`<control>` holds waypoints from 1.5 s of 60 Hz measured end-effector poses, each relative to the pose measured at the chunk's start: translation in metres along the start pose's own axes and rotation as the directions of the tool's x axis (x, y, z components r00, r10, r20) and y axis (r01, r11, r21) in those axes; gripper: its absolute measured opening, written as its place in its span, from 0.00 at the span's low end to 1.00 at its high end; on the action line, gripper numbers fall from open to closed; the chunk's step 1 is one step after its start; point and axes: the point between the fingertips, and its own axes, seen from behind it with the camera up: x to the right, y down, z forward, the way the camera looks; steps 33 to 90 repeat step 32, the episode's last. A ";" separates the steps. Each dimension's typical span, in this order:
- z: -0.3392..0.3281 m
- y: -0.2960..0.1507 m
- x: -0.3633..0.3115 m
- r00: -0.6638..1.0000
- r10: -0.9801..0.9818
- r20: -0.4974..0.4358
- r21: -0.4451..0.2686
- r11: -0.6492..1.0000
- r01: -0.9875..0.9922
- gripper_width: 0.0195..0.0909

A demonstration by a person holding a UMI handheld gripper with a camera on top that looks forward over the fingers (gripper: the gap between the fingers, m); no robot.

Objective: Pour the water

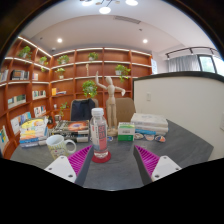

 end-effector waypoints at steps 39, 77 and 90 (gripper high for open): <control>-0.066 -0.024 -0.011 1.000 -0.002 0.026 0.085 0.996 -0.001 0.91; -0.066 -0.024 -0.011 1.000 -0.002 0.026 0.085 0.996 -0.001 0.91; -0.066 -0.024 -0.011 1.000 -0.002 0.026 0.085 0.996 -0.001 0.91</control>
